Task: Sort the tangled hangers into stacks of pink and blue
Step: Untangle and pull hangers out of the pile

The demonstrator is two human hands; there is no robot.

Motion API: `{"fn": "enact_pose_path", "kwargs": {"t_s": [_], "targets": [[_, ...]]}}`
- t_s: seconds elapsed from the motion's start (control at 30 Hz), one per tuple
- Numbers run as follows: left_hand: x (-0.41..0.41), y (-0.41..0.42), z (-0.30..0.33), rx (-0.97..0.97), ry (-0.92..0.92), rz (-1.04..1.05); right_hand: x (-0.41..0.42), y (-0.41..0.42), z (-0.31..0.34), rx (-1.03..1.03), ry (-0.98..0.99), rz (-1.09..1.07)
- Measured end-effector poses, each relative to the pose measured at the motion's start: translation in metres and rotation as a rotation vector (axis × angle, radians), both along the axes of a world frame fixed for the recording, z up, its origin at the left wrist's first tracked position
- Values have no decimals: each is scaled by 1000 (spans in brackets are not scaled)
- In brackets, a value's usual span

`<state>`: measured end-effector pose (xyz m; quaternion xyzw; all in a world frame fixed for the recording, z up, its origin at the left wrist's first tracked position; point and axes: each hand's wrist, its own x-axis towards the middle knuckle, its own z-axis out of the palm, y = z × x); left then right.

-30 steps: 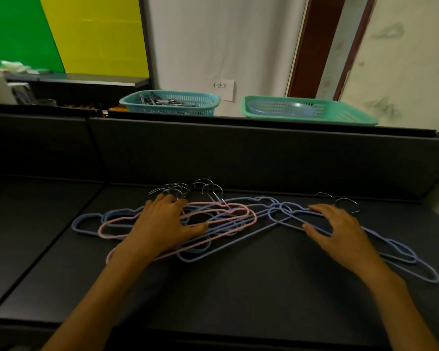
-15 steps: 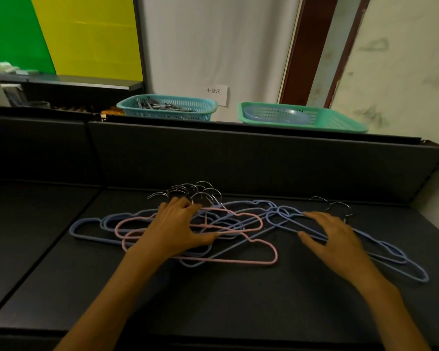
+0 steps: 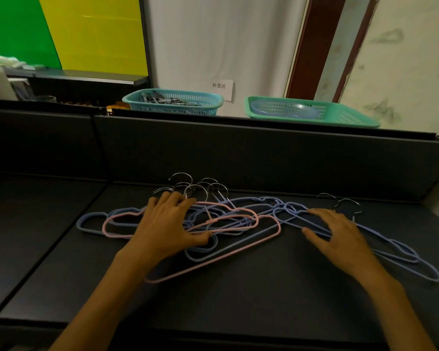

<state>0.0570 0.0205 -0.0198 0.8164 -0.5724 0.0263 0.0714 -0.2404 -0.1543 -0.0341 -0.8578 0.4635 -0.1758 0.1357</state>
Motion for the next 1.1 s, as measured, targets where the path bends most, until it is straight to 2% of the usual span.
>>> {"fn": "enact_pose_path", "kwargs": {"t_s": [0.33,0.7,1.1], "targets": [[1,12,3,44,-4,37,4,0,1,15,-11,9],[3,27,-4,-6,73,0,8,-1,-2,3,-19,38],[6,43,3,-45,-75,92,6,2,-3,-16,-33,44]]}}
